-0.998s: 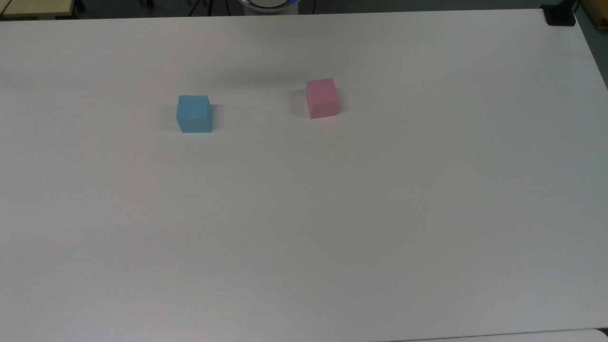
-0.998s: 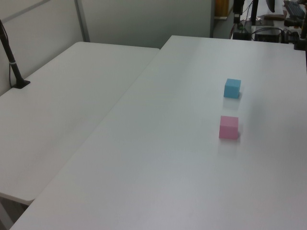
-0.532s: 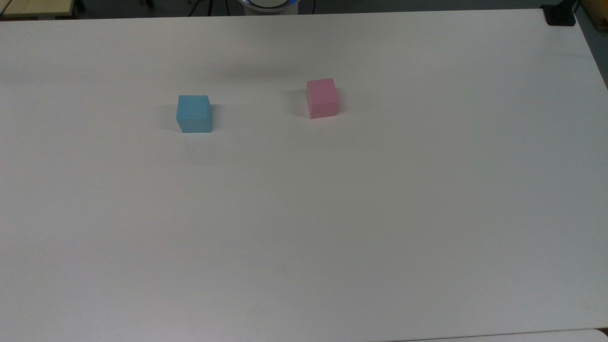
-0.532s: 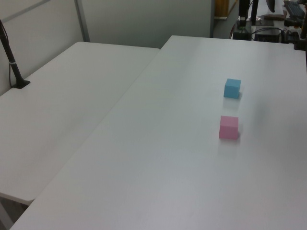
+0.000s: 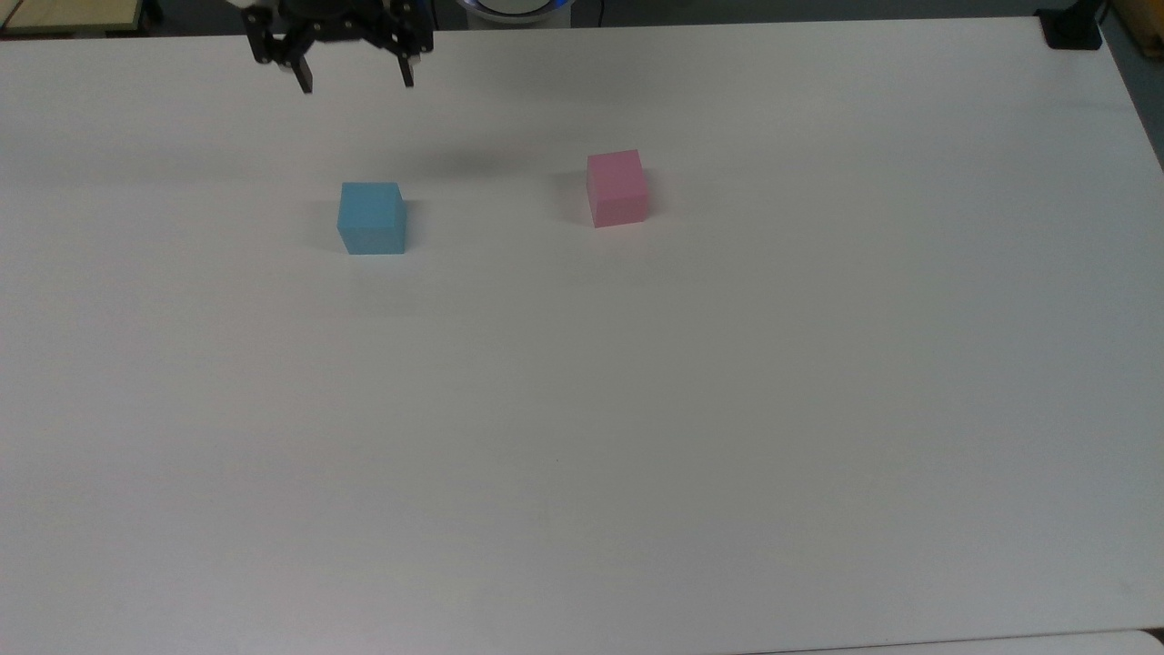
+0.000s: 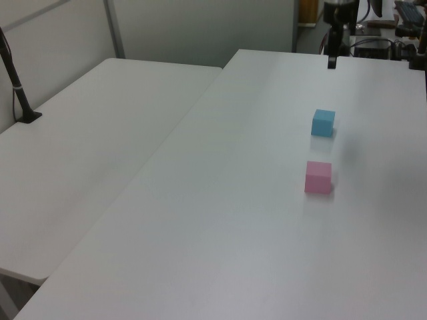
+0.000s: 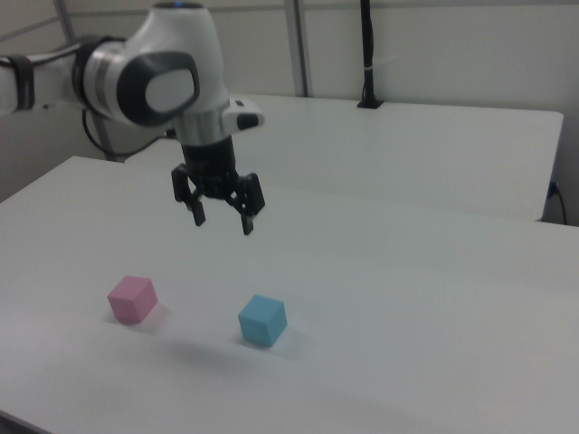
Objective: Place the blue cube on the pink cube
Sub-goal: 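Move the open gripper down over the light-blue cube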
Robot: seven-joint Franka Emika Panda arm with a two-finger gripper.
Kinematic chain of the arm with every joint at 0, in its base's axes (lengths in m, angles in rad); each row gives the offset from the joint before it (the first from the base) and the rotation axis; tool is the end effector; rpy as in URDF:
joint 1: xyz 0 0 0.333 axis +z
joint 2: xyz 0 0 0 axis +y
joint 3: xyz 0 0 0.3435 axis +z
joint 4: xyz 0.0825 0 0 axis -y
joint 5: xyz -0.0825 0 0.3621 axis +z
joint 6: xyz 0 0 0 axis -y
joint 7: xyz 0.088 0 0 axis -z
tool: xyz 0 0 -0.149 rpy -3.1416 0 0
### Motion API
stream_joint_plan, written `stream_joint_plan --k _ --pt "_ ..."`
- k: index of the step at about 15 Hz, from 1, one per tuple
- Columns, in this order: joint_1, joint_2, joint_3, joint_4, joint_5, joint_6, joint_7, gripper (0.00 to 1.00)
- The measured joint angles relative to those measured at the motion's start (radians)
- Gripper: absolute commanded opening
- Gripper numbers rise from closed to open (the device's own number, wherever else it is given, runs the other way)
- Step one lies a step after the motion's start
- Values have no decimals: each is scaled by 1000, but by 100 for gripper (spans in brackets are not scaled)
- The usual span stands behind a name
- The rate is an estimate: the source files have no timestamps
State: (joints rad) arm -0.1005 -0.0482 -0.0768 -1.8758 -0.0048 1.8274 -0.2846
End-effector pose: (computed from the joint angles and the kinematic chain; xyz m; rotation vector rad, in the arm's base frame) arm 0.5166 -0.0938 0.5188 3.1361 0.1705 -0.0009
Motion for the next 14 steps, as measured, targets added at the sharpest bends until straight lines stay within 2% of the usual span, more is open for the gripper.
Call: stream_joint_plan --k 2,7,14 --pt "0 -3 0 -79 0 111 0 99" --pt "-1 21 0 -177 0 255 0 97" --pt "-35 149 0 -192 -8 366 7 96"
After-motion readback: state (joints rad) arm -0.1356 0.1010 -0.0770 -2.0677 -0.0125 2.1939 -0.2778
